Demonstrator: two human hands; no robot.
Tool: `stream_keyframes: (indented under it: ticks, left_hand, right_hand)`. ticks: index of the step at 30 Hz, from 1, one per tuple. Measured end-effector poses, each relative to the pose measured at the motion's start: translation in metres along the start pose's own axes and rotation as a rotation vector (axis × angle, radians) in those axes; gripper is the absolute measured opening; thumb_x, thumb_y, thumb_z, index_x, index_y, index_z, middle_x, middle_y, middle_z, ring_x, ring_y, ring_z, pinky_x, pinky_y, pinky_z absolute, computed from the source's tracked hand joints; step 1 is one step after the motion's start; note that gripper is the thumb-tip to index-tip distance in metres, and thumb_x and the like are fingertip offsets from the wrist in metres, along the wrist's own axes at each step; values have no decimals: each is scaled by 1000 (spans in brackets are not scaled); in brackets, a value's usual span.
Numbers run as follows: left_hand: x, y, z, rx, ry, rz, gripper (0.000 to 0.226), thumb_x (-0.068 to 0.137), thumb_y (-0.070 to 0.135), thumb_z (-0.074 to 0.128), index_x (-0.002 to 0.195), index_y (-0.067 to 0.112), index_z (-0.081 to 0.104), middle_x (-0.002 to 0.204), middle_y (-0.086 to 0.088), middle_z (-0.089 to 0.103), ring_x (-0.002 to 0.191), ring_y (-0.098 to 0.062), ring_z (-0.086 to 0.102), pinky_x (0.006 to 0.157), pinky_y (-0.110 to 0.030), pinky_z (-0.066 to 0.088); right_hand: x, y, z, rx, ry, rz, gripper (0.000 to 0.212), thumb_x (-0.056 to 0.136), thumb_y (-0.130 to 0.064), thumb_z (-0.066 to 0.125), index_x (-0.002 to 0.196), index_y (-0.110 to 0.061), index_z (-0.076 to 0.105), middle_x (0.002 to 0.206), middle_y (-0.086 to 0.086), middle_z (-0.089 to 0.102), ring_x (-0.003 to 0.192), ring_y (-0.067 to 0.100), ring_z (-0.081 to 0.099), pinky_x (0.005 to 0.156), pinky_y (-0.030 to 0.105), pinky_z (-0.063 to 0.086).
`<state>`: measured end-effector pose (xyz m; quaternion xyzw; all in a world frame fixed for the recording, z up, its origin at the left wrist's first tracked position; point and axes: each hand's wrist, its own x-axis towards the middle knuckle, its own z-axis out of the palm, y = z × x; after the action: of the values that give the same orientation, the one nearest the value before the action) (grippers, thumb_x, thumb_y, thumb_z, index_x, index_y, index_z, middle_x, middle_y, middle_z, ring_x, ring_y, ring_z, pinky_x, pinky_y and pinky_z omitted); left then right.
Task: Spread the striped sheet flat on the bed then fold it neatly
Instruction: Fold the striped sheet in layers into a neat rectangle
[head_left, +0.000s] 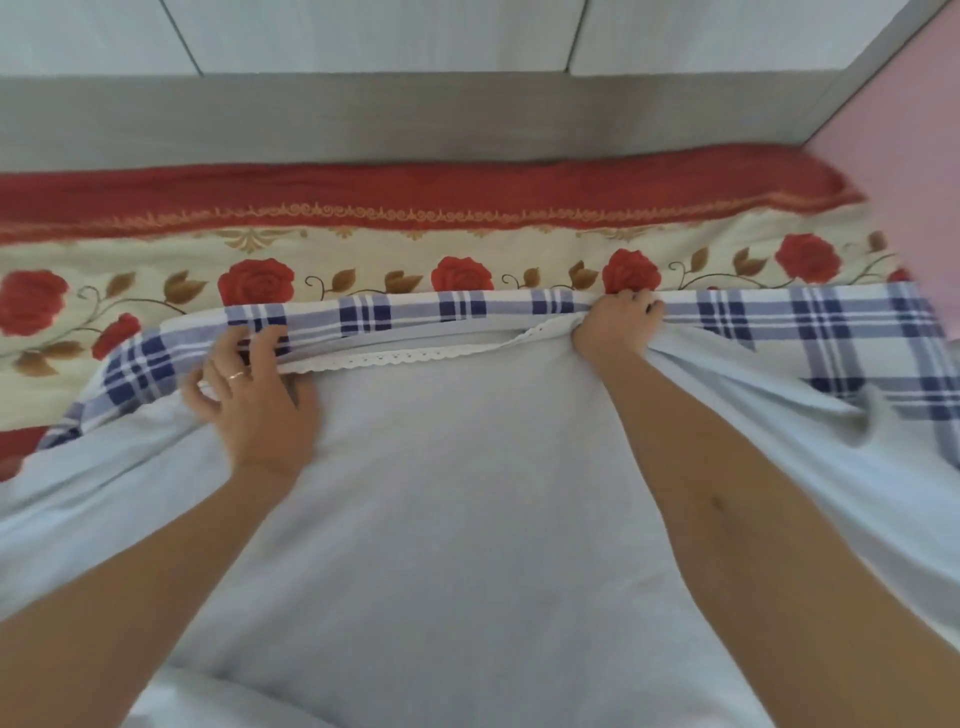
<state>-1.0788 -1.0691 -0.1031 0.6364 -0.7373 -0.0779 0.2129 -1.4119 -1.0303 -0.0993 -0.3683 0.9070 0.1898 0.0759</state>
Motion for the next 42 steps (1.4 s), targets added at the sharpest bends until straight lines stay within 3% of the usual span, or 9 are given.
stream_keyframes:
  ticks: [4,8,12,20,25,28,33,38,42]
  left_hand:
    - [-53,119,21,-241,-75,317,35,78,16,47,113,14,51,126,-8,45,123,-23,36,105,-41,15]
    - [-79,208,84,-147,-272,-116,27,82,28,46,105,15,52,122,-10,47,119,-32,40,107,-48,19]
    - [-86,229,116,87,-288,-172,40,82,42,41,105,9,45,131,-18,42,123,-36,37,107,-51,20]
    - [-84,229,122,146,-237,-134,36,85,41,39,104,10,40,130,-23,41,121,-39,36,106,-53,19]
    - [-84,233,124,197,-249,-171,38,83,41,36,104,9,38,131,-22,37,122,-41,33,106,-54,16]
    - [-85,236,122,201,-238,-175,37,83,40,35,103,9,38,131,-22,37,122,-41,33,106,-56,17]
    - [-82,241,116,232,-263,-196,40,84,42,34,104,9,42,133,-22,39,125,-39,33,107,-55,18]
    - [-83,240,117,224,-272,-195,40,84,42,36,105,9,42,135,-21,38,126,-39,33,107,-53,17]
    - [-84,239,117,223,-250,-173,38,83,41,37,104,9,41,134,-21,39,126,-40,34,106,-53,18]
  right_hand:
    - [15,40,-18,125,-125,-289,36,88,-28,49,123,-21,53,125,8,56,125,31,40,110,49,17]
    - [25,142,-27,80,-381,-405,81,78,-56,67,145,-27,33,149,2,38,142,27,23,115,53,0]
    - [34,224,5,146,-570,-305,69,77,-40,73,137,-24,42,136,2,49,117,28,50,101,44,41]
    - [102,235,-23,17,192,-272,22,78,-31,68,96,-20,66,96,2,58,107,28,51,97,45,28]
    - [144,200,-10,-62,-152,-175,33,74,-28,75,102,-18,58,102,6,58,108,31,51,97,45,34]
    - [142,209,-12,92,-105,-221,16,78,-26,69,87,-21,57,89,1,56,102,29,54,95,41,34]
    - [33,218,2,148,641,-294,6,72,-12,64,74,-17,61,66,-1,60,81,25,57,98,44,26]
    - [-28,233,20,38,149,-686,67,60,-24,82,121,-22,55,98,-1,67,103,27,59,109,57,14]
    - [3,255,1,-72,-81,-580,50,80,-7,63,124,-30,50,119,-7,59,114,20,50,105,45,22]
